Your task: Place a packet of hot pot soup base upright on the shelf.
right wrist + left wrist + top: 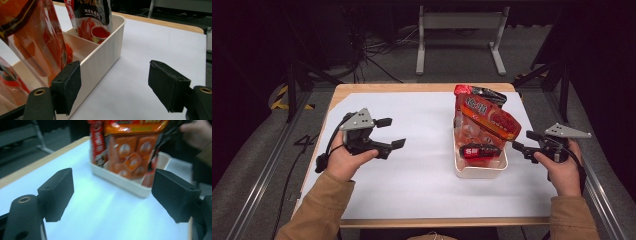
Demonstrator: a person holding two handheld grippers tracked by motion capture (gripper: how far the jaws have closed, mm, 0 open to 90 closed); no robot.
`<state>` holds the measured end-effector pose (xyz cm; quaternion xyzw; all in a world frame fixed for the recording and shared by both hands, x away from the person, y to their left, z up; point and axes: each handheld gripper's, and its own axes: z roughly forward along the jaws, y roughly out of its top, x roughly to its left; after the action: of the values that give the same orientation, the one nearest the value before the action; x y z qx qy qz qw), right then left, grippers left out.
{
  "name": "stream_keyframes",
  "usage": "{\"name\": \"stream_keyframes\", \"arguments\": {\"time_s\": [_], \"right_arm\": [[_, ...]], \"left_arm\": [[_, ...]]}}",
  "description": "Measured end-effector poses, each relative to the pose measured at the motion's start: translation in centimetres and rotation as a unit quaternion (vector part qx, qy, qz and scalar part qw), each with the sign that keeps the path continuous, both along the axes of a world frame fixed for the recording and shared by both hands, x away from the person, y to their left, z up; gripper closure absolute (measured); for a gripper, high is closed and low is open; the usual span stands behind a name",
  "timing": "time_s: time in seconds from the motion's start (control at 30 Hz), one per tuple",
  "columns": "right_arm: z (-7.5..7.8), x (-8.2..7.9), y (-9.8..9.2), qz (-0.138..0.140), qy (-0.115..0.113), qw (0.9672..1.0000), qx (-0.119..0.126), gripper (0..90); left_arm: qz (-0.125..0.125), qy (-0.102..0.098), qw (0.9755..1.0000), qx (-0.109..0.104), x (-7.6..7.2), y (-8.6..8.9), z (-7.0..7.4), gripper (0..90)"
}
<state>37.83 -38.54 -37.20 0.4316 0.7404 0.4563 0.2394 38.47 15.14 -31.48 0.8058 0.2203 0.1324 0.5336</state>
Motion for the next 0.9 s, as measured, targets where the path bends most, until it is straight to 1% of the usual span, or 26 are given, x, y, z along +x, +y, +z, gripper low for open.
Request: {"name": "stream_keyframes", "arguments": {"time_s": [0.03,0.07,0.1,0.13,0.17,0.23,0.27,0.3,0.33,0.4,0.47,0.5,0.53,0.63,0.67,0.73,0.77,0.8,0.83,0.9], "right_arm": [[0.0,0.0,0.0,0.001,0.000,1.0000,0.000,25.8],[0.0,0.0,0.0,0.001,0.000,1.0000,0.000,25.8],[0.0,0.0,0.0,0.001,0.000,1.0000,0.000,25.8],[0.0,0.0,0.1,0.001,0.002,1.0000,-0.001,25.8],[0.0,0.0,0.1,0.001,0.002,1.0000,-0.001,25.8],[0.0,0.0,0.2,0.005,0.002,1.0000,-0.004,25.6],[0.0,0.0,0.3,0.007,0.000,1.0000,-0.005,25.5],[0.0,0.0,0.3,0.007,0.000,1.0000,-0.005,25.4],[0.0,0.0,0.3,0.010,-0.001,0.9999,-0.007,25.3],[0.0,-0.1,0.3,0.010,-0.001,0.9999,-0.005,25.3],[-0.1,0.0,0.3,0.010,-0.001,0.9999,-0.006,25.3],[-0.2,0.0,0.3,0.010,-0.001,0.9999,-0.006,25.3],[-0.2,0.0,0.3,0.011,0.000,0.9999,-0.008,25.3],[-0.3,0.0,0.3,0.012,-0.001,0.9999,-0.009,25.2],[-0.3,0.0,0.3,0.012,-0.001,0.9999,-0.009,25.2],[-0.4,0.0,0.3,0.013,-0.002,0.9999,-0.010,25.2],[-0.4,0.1,0.3,0.014,-0.003,0.9998,-0.012,25.2],[-0.5,0.1,0.3,0.016,-0.003,0.9998,-0.012,25.1],[-0.5,0.1,0.3,0.016,-0.004,0.9998,-0.012,25.0],[-0.6,0.1,0.3,0.018,-0.003,0.9997,-0.015,25.0]], "left_arm": [[0.003,-0.001,1.0000,0.001,-0.1,0.4,-0.1,18.7],[0.010,0.002,0.9999,-0.004,-0.2,1.5,-0.4,18.6],[0.010,0.002,0.9999,-0.004,-0.2,1.5,-0.4,18.4],[0.020,0.007,0.9998,-0.005,-0.3,2.4,-0.9,18.2],[0.020,0.007,0.9998,-0.005,-0.3,2.4,-0.9,17.9],[0.036,0.011,0.9993,0.002,-0.4,3.5,-1.6,17.2],[0.037,0.010,0.9992,0.005,-0.4,3.8,-1.8,16.7],[0.037,0.010,0.9992,0.005,-0.4,3.8,-1.8,16.4],[0.046,0.008,0.9989,0.005,-0.5,4.3,-2.2,16.3],[0.056,0.015,0.9983,-0.003,-0.4,5.0,-3.0,16.0],[0.063,0.028,0.9976,-0.007,-0.2,5.3,-3.8,15.9],[0.063,0.028,0.9976,-0.007,-0.2,5.3,-3.8,15.7],[0.068,0.030,0.9973,-0.002,0.0,5.6,-4.5,15.2],[0.069,0.041,0.9968,-0.006,0.4,5.9,-5.6,14.2],[0.069,0.041,0.9968,-0.006,0.4,5.9,-5.6,13.9],[0.077,0.049,0.9957,-0.012,0.6,6.3,-6.8,13.6],[0.080,0.054,0.9952,-0.017,0.7,6.4,-7.1,13.5],[0.083,0.055,0.9949,-0.020,0.8,6.6,-7.4,13.3],[0.088,0.060,0.9940,-0.028,0.9,6.7,-7.8,13.3],[0.096,0.061,0.9932,-0.026,1.2,7.1,-8.5,13.2]]}}
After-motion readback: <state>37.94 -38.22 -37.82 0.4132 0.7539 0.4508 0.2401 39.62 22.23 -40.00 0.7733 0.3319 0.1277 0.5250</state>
